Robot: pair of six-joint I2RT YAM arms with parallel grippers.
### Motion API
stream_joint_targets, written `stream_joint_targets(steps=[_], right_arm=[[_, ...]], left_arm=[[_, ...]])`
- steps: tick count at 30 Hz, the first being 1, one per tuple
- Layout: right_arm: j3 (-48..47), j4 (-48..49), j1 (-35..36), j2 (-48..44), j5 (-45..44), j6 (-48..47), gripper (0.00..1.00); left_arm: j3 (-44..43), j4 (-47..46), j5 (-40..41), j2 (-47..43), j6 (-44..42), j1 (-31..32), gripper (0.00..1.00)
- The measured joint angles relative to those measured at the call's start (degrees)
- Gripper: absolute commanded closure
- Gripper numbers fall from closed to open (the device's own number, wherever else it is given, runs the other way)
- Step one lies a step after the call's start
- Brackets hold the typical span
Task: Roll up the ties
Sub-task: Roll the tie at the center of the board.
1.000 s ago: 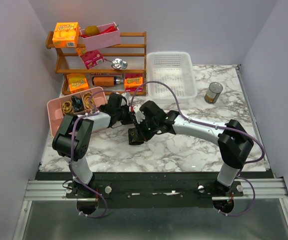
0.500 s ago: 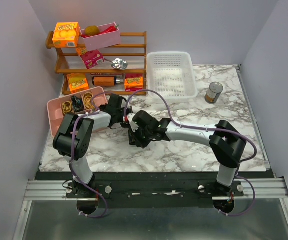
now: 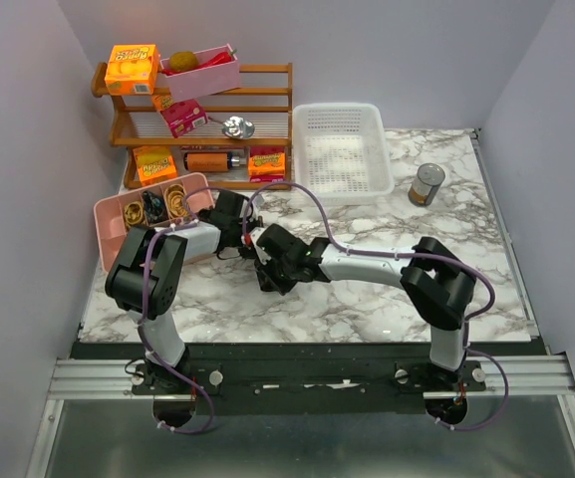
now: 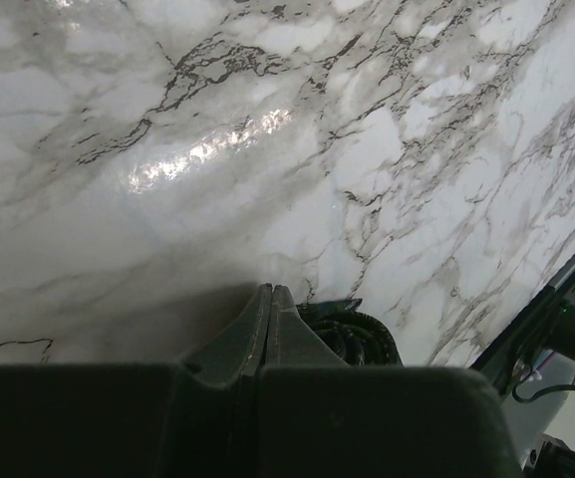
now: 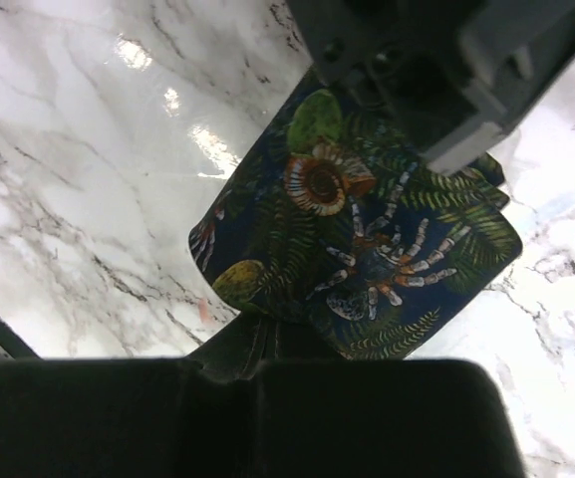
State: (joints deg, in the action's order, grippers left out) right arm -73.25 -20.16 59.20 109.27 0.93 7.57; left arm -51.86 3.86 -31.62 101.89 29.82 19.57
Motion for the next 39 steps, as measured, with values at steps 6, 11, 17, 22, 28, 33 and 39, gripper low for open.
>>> stream_joint_targets(steps=[6,11,17,22,28,33,39], right_arm=[[-0.50,-0.04,0.02,0.85,-1.70,0.04,0.99],[-0.50,-0.04,0.11,0.98,-2.40,0.04,0.99],[-0.39,-0.02,0.13,0.76,-3.10,0.04,0.99],[1.49,-0.13,0.13,-3.04,-2.86,-0.15,0.99],[1.55,-0.22,0.11,-10.82,-0.35,-1.27,0.99],[0.28,-0.20,0.09,-13.31,-1.07,-1.40,0.99],[-3.45,-0.20,-1.73,-7.98,-2.34,-0.55,0.99]], left_arm=[[-0.02,1.38,-0.42,0.00,-0.52,-0.24,1.00],[-0.26,2.08,-1.46,0.00,-1.16,-0.37,1.00],[-1.66,4.17,-0.48,-0.02,-2.05,-0.37,0.96],[-6.21,9.55,6.32,-1.38,-3.30,-0.37,0.49],[-9.64,11.08,16.02,-7.50,-3.15,-0.37,0.26],[-8.76,10.99,20.76,-13.29,-2.10,-0.39,0.15],[-1.42,11.02,23.12,-22.67,0.17,-0.39,0.11]])
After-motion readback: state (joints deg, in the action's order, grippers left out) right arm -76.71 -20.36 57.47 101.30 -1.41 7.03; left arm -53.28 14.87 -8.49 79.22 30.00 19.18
